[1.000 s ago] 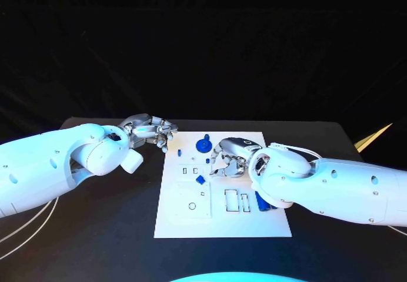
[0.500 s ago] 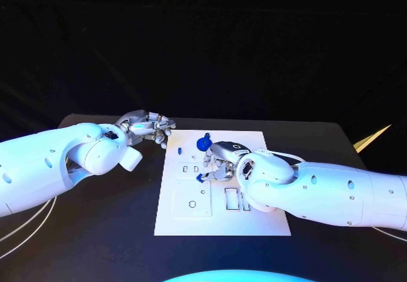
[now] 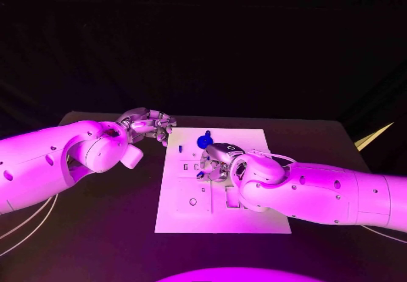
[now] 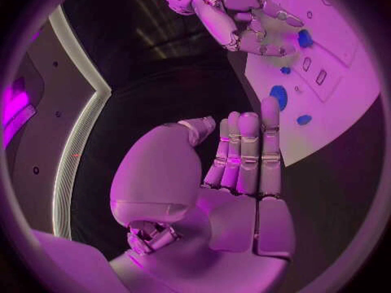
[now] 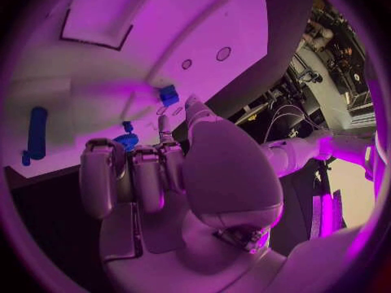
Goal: Assemble the parts on the task board
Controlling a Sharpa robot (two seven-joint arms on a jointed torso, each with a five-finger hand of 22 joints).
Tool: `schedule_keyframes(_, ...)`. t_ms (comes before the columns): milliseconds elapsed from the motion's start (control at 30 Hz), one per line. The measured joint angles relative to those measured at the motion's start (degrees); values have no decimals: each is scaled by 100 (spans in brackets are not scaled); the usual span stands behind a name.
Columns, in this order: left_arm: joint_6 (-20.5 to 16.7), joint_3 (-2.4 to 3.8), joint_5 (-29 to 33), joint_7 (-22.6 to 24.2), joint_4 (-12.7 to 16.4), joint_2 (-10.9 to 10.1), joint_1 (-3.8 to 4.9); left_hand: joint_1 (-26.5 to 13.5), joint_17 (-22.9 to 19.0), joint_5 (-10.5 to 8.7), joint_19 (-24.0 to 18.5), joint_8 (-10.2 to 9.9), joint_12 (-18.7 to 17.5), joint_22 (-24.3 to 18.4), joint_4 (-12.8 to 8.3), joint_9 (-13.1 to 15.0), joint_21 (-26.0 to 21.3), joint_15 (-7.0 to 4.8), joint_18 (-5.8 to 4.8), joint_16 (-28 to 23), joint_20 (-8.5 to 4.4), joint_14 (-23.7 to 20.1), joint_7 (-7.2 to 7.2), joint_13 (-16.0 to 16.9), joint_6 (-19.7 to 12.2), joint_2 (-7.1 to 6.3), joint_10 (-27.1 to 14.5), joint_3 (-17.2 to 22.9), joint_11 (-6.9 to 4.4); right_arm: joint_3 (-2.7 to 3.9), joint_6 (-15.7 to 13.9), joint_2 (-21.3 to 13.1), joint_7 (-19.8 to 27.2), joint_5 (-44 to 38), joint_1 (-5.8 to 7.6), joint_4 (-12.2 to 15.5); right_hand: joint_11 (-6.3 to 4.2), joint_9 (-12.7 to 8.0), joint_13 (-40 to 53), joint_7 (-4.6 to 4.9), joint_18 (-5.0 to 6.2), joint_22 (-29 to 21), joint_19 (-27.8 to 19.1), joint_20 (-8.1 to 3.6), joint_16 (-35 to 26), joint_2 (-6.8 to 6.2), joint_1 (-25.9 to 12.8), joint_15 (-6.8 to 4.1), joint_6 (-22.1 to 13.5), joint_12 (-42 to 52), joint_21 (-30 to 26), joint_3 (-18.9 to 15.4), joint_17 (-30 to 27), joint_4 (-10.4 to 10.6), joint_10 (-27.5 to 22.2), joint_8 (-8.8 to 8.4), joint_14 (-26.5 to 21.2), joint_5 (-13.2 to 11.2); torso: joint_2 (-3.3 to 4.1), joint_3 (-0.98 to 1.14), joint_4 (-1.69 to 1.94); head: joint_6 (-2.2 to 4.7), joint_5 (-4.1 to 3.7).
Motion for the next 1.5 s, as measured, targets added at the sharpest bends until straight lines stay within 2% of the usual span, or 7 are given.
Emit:
schedule_keyframes(233, 0, -1, 1, -9, 3, -2, 0, 0, -30, 0, 0, 0, 0, -1, 0, -3, 0, 0, 0, 0, 0, -2, 9, -2, -10, 0, -80, 0, 21, -2, 57, 82, -44, -58, -35, -91, 0, 0, 0, -17, 0, 0, 0, 0, 0, 0, -1, -1, 18, 0, 1, 0, 0, 0, 1, 2, 0, 0, -2, 4, -1, -20, 13)
schedule_keyframes(333, 5, -1, 1, -12, 8, -2, 0, 0, -32, 0, 0, 0, 0, -3, 0, -6, 0, 0, 0, -1, 0, -3, 10, -3, -10, 0, -80, 0, 21, -4, 90, 100, -66, -100, -45, -118, -1, 0, 0, -8, 0, 0, 0, 0, 0, -1, -2, -1, 67, 0, 1, 0, 0, 0, 1, 112, 0, 0, -3, 7, -3, -32, 16)
schedule_keyframes(400, 7, -2, 1, -15, 12, -2, 0, 0, -32, 0, 0, 0, 0, -3, 0, -6, 0, 0, 0, -1, 0, -3, 10, -4, -10, 0, -80, 0, 21, -5, 109, 115, -80, -136, -49, -140, -3, 0, 0, -7, 0, 0, 0, 0, 1, -112, -113, -2, 67, 0, 1, 0, 0, 0, 3, 110, -1, 0, -5, 6, -4, -36, 18)
schedule_keyframes(533, 10, -3, 1, -18, 13, 0, 0, 0, -36, 0, 0, 0, 0, -3, 0, -7, 0, 1, 1, -1, 0, -3, 10, -5, -10, 0, -80, 0, 21, -6, 142, 143, -107, -223, -52, -179, -20, 1, 0, -9, 0, 0, 0, 0, 1, -112, -113, -75, 69, 0, 1, 0, 0, 0, 20, 110, -40, 0, -8, 4, -8, -41, 19)
schedule_keyframes(1300, 13, -12, 8, -34, 8, 13, 0, 0, -61, 0, 0, 0, 0, -6, 0, -21, -66, 39, 0, -2, 0, -42, 10, -10, -10, 0, -80, 0, 21, -23, 276, 259, -132, -313, -78, -340, -52, 35, 0, -57, -1, 0, -1, -2, 21, -111, -111, -108, 158, 0, 2, 1, 0, -1, 51, 199, -10, 0, -12, -3, -9, -50, 16)
schedule_keyframes(1433, 10, -13, 10, -35, 4, 16, 0, 0, -61, 0, 0, 0, 0, -7, 0, -21, -66, 39, 1, -2, 0, -42, 10, -10, -10, 0, -80, 0, 21, -23, 278, 267, -122, -314, -82, -350, -52, 61, 0, -70, 0, 0, -53, -55, 21, 96, 98, -109, 170, 0, 62, 85, 0, -85, 51, 201, -10, 0, -11, -2, -7, -62, 16)
schedule_keyframes(1500, 10, -15, 10, -35, 3, 16, 0, 0, -61, 0, 0, 0, 0, -6, 0, -21, -66, 39, 0, -2, 0, -42, 10, -10, -10, 0, -81, 0, 21, -22, 274, 268, -118, -315, -84, -353, -53, 70, 0, -74, 0, 0, -17, -84, 21, 114, 116, -110, 175, 0, 64, 141, 0, -139, 51, 223, -10, 0, -11, -1, -7, -63, 16)
